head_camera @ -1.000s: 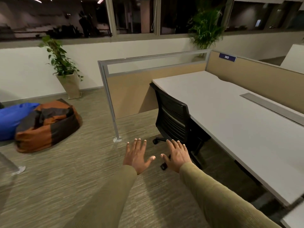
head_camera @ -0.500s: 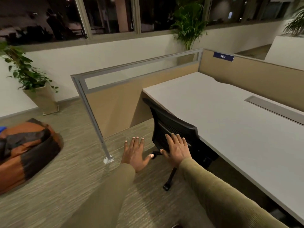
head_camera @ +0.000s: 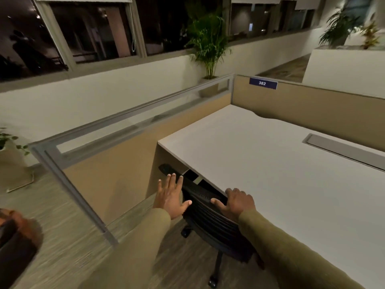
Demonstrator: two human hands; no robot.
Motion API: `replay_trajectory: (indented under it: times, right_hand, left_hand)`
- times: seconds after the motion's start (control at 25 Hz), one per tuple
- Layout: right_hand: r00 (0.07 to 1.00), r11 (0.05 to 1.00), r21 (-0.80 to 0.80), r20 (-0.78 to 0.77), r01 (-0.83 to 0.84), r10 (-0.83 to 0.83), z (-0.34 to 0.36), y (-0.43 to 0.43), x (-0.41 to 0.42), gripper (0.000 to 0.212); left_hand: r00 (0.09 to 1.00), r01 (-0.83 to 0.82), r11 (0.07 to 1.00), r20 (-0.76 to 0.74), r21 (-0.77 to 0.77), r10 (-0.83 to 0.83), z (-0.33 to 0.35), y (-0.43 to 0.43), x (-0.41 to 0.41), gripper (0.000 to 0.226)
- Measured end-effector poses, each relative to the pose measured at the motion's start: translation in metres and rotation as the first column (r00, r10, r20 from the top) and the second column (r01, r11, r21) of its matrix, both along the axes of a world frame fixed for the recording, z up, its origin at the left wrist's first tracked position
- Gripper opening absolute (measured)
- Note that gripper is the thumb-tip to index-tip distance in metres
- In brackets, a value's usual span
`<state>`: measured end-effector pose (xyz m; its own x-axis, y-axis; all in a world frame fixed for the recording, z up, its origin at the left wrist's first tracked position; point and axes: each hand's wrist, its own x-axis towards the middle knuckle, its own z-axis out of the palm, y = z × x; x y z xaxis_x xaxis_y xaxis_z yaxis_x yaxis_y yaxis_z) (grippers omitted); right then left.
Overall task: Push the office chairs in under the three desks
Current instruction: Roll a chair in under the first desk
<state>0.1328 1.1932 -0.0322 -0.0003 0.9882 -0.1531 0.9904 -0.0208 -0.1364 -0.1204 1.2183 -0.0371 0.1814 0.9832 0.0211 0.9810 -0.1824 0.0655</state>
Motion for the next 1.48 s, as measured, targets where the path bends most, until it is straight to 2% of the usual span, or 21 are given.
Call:
replay_trajectory:
  times: [0.08,0.16,0.32,0.36,0.44,0.6,0.84,1.32,1.48]
  right_hand:
    - [0.993,0.996,-0.066,-0.100,0.052,-0.059,-0.009,0.001,0.005,0.104]
    - [0.986,0.995,-0.032,-0.133,0.094,-0.097,-0.011,-0.007,0.008,0.105]
    - [0.970,0.964,0.113,-0.062,0.242,-0.236,-0.017,-0.023,-0.007,0.097]
    - [0.970,0.960,0.136,-0.039,0.244,-0.241,-0.017,-0.026,-0.004,0.097]
    - [0.946,0.930,0.180,-0.007,0.321,-0.325,-0.019,-0.030,-0.013,0.099]
    - [0.896,0.869,0.234,-0.014,0.435,-0.444,-0.024,-0.053,-0.038,0.098]
    - [0.884,0.859,0.223,-0.031,0.461,-0.467,-0.022,-0.077,-0.059,0.097]
    - [0.870,0.810,0.330,-0.087,0.485,-0.485,-0.040,-0.196,-0.070,0.081]
    - [0.856,0.787,0.353,-0.093,0.506,-0.508,-0.039,-0.223,-0.067,0.076]
  left_hand:
    - [0.997,0.077,0.996,-0.029,-0.035,-0.078,-0.003,0.032,0.003,0.097]
    - [0.991,0.120,0.990,-0.047,-0.070,-0.124,-0.002,0.055,0.007,0.095]
    - [0.923,0.326,0.922,-0.138,-0.210,-0.359,-0.007,0.083,0.019,0.073]
    - [0.921,0.334,0.913,-0.125,-0.233,-0.369,-0.009,0.079,0.027,0.067]
    - [0.907,0.385,0.891,-0.083,-0.240,-0.414,-0.009,0.082,0.031,0.059]
    - [0.859,0.473,0.852,-0.098,-0.226,-0.503,-0.019,0.073,0.017,0.052]
    - [0.858,0.492,0.857,-0.085,-0.155,-0.507,-0.019,0.047,-0.001,0.054]
    - [0.832,0.545,0.836,-0.080,-0.064,-0.548,-0.011,-0.062,-0.015,0.048]
    - [0.811,0.573,0.815,-0.088,-0.081,-0.579,-0.006,-0.083,-0.007,0.048]
